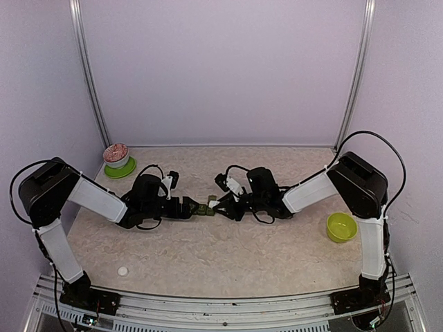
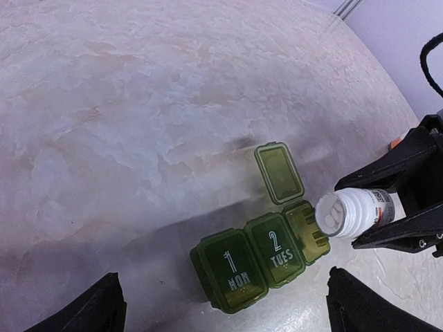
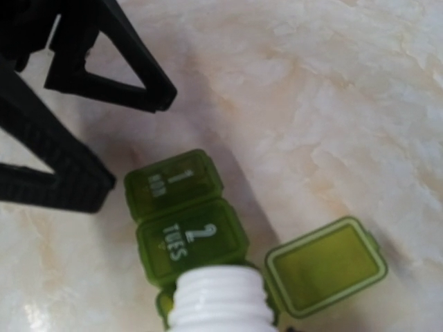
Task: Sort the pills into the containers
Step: Hold the pill container at the center of the board.
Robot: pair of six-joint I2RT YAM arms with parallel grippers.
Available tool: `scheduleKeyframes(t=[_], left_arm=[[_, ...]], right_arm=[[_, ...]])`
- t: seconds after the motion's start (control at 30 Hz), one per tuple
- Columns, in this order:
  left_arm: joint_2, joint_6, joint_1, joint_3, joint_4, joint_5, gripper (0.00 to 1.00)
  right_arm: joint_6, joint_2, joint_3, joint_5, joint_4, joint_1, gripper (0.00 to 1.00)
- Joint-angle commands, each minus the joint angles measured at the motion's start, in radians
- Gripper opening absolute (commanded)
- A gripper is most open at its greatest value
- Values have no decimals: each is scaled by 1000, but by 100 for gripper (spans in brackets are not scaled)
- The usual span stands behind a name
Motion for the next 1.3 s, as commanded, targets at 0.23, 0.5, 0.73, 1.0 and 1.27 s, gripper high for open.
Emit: scheduleKeyframes(t=[0.23, 0.5, 0.73, 1.0, 1.27], left_arm=[[19, 13, -6, 24, -13, -1, 99], [23, 12, -9, 27, -16, -1, 99], [28, 10, -8, 29, -17, 1, 99], [31, 8, -8, 31, -17, 6, 99], [32, 8, -9, 31, -17, 7, 99]], right_arm=[[-26, -13, 33, 27, -88, 15, 27], [-48, -25, 61, 37, -151, 21, 27], [-68, -31, 84, 43, -202, 25, 27], [-91, -44, 103, 60, -252, 30, 27], [-112, -46, 135, 68, -308, 36, 27]])
